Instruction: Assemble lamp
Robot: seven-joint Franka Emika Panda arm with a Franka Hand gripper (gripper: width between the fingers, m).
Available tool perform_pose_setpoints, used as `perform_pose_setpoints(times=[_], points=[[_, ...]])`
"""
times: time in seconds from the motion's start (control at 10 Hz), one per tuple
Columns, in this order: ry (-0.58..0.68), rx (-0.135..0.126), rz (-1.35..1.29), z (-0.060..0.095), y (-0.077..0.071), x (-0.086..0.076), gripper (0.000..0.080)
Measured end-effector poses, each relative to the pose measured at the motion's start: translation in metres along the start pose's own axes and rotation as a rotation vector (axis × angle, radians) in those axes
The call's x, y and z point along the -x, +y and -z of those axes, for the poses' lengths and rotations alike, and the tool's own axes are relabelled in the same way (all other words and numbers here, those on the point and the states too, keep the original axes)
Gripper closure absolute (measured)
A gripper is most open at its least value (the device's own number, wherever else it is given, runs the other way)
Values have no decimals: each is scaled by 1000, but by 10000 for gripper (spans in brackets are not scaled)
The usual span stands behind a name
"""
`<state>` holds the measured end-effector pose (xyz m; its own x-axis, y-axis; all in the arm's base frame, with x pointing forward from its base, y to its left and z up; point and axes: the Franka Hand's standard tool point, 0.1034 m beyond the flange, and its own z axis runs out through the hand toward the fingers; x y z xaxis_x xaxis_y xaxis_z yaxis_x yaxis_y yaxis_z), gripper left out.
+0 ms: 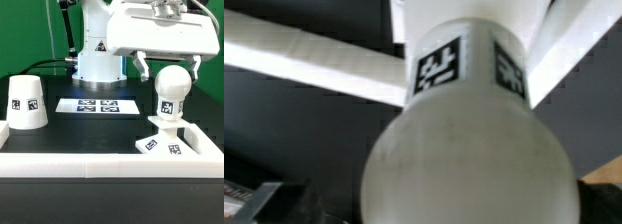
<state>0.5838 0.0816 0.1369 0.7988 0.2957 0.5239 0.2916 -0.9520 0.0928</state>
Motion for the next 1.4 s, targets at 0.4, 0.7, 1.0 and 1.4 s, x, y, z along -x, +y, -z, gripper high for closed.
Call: perform_pose_setpoints(times=[0.4, 0.7, 1.0, 1.4], points=[[-102, -41, 3, -5, -8, 7, 101], [-266, -100, -7, -9, -7, 8, 101], [-393, -146, -3, -10, -13, 9, 101], [-389, -149, 18, -16, -8, 5, 101]])
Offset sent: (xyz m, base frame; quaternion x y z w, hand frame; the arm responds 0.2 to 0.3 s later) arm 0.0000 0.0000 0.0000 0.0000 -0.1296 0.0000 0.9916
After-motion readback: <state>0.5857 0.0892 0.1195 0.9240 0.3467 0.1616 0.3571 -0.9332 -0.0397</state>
